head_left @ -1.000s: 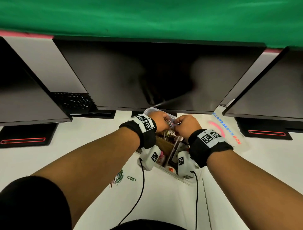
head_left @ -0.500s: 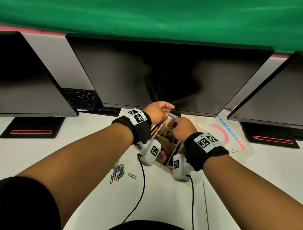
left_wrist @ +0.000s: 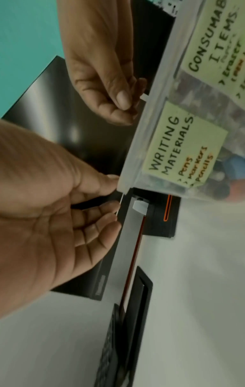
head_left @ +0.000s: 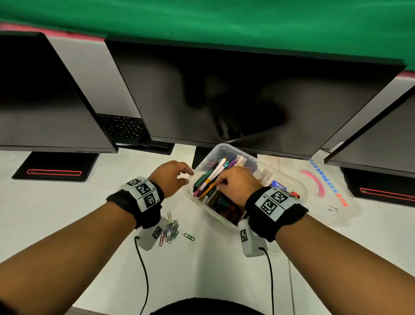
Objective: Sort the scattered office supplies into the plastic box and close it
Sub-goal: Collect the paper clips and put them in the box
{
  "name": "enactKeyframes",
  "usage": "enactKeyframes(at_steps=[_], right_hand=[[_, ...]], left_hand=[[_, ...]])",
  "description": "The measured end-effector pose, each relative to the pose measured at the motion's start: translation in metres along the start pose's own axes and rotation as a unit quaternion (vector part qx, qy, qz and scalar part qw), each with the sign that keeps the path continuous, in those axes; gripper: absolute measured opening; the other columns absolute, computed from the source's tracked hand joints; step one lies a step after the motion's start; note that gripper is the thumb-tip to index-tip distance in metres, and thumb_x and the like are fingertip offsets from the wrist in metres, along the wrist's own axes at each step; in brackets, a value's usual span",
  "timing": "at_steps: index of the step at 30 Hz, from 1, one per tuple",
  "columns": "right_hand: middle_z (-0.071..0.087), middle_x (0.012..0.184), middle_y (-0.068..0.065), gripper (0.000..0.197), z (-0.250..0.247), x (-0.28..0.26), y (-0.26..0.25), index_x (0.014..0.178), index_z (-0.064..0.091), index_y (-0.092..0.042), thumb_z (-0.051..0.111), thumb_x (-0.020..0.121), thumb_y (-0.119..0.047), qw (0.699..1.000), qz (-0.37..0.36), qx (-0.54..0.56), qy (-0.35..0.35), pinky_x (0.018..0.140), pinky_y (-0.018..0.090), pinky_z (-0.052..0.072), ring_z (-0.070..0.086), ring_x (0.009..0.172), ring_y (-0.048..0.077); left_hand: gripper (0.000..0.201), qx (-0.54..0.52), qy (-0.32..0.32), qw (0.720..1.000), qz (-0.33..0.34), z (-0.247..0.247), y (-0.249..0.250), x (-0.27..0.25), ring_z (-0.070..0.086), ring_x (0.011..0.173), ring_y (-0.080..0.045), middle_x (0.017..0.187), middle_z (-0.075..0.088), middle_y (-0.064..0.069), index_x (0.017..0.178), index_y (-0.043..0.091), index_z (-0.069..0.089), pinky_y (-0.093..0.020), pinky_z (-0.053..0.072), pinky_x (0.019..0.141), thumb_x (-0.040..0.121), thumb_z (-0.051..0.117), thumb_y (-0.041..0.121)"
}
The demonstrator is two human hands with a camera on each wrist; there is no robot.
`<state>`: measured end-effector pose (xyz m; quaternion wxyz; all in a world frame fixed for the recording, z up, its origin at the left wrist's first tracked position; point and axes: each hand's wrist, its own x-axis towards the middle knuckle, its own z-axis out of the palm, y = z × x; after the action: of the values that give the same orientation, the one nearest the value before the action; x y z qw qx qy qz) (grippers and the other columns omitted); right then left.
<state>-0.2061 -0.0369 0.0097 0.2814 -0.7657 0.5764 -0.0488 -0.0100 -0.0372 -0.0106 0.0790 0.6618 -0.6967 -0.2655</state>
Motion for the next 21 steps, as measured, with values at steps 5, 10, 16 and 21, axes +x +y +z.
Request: enactKeyframes(at_steps=[5, 10, 16, 21], right_hand=[[0.069, 0.104, 0.005, 0.022, 0.013, 0.016, -0.020, 0.099, 0.071, -0.015, 0.053, 0.089, -0.023, 0.990, -0.007, -0.125, -0.067, 0.085, 0.033, 0.053, 0.062, 0.095, 0.023], [0.067, 0.101, 0.008, 0.022, 0.025, 0.029, -0.031, 0.102, 0.065, -0.010, 0.051, 0.089, -0.021, 0.973, 0.010, -0.209, -0.093, 0.074, 0.030, 0.051, 0.063, 0.090, 0.025], [0.062, 0.088, 0.006, 0.022, 0.031, 0.038, -0.038, 0.102, 0.063, -0.008, 0.057, 0.087, -0.023, 0.960, 0.031, -0.248, -0.124, 0.073, 0.030, 0.052, 0.059, 0.080, 0.022], [0.056, 0.073, 0.004, 0.026, 0.036, 0.049, -0.045, 0.103, 0.064, -0.009, 0.063, 0.083, -0.026, 0.947, 0.030, -0.281, -0.152, 0.065, 0.030, 0.048, 0.057, 0.072, 0.022]], left_hand=[[0.023, -0.061, 0.024, 0.998, -0.018, 0.009, -0.003, -0.004, 0.058, 0.100, -0.016, 0.119, 0.060, -0.005, 0.112, 0.019, 0.063, -0.019, 0.038, 0.082, 0.089, 0.060, 0.015], [0.024, -0.099, 0.038, 0.994, -0.027, 0.016, -0.005, -0.005, 0.060, 0.102, -0.020, 0.118, 0.062, -0.005, 0.113, 0.017, 0.062, -0.020, 0.039, 0.084, 0.091, 0.056, 0.011], [0.023, -0.128, 0.044, 0.991, -0.022, 0.019, -0.008, -0.006, 0.058, 0.099, -0.018, 0.116, 0.062, -0.005, 0.114, 0.016, 0.061, -0.020, 0.039, 0.082, 0.093, 0.053, 0.013], [0.023, -0.132, 0.039, 0.990, -0.020, 0.020, -0.010, -0.005, 0.058, 0.102, -0.019, 0.116, 0.063, -0.005, 0.114, 0.017, 0.060, -0.021, 0.040, 0.084, 0.092, 0.053, 0.012]])
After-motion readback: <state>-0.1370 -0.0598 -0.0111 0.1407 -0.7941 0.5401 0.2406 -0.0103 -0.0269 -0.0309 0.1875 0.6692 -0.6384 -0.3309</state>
